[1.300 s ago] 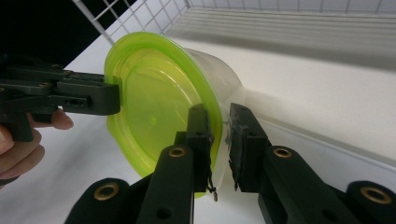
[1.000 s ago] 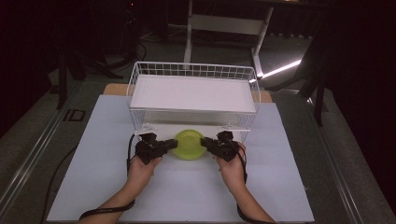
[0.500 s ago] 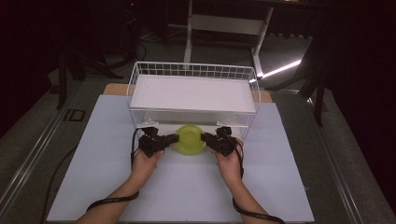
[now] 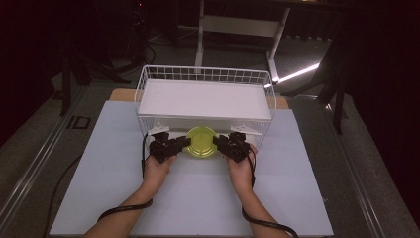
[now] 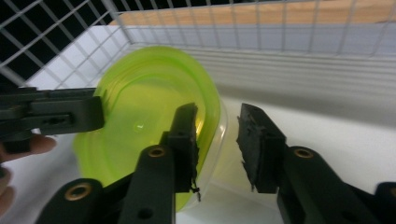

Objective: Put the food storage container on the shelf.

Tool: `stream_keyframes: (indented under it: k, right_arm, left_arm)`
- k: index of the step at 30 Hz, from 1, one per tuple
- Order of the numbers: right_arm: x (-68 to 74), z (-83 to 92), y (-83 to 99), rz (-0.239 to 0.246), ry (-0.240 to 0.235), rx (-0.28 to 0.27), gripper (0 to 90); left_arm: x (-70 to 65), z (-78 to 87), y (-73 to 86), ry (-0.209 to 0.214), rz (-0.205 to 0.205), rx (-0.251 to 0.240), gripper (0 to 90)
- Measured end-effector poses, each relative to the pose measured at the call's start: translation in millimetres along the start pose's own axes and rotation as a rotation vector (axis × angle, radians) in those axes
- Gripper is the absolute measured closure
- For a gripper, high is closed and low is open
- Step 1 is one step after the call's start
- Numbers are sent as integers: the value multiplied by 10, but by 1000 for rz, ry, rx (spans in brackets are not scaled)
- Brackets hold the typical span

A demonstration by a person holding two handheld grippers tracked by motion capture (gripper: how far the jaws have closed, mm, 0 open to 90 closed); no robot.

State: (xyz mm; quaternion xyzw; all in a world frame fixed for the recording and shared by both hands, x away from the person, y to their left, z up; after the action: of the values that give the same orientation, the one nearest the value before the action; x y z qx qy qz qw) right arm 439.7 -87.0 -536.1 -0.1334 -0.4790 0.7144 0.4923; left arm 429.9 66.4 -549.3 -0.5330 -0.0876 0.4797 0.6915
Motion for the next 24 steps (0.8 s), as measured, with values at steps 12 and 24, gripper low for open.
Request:
stream_keyframes:
  k: [12,24]
  right_arm:
    - [-72,-75,-45,-57,25,-19,547]
    - [163,225,28,-11,-49,-25,559]
  left_arm:
    - [90,-32,-75,-11,57,-59,552]
    - [36,228,-116,-1,30,-61,461]
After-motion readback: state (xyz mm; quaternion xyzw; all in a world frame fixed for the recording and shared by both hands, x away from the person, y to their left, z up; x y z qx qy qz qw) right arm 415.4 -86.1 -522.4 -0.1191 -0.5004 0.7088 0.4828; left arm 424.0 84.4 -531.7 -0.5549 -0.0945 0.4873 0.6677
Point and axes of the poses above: each handheld gripper's, and its own axes: z roughly backward along the jaws, y roughly out of its underside, x roughly to its left, the point moved 9 cm from there along -z, roughly forward along the jaws, and after that the axes turned 1 degree about -y, right-handed, at the moved point
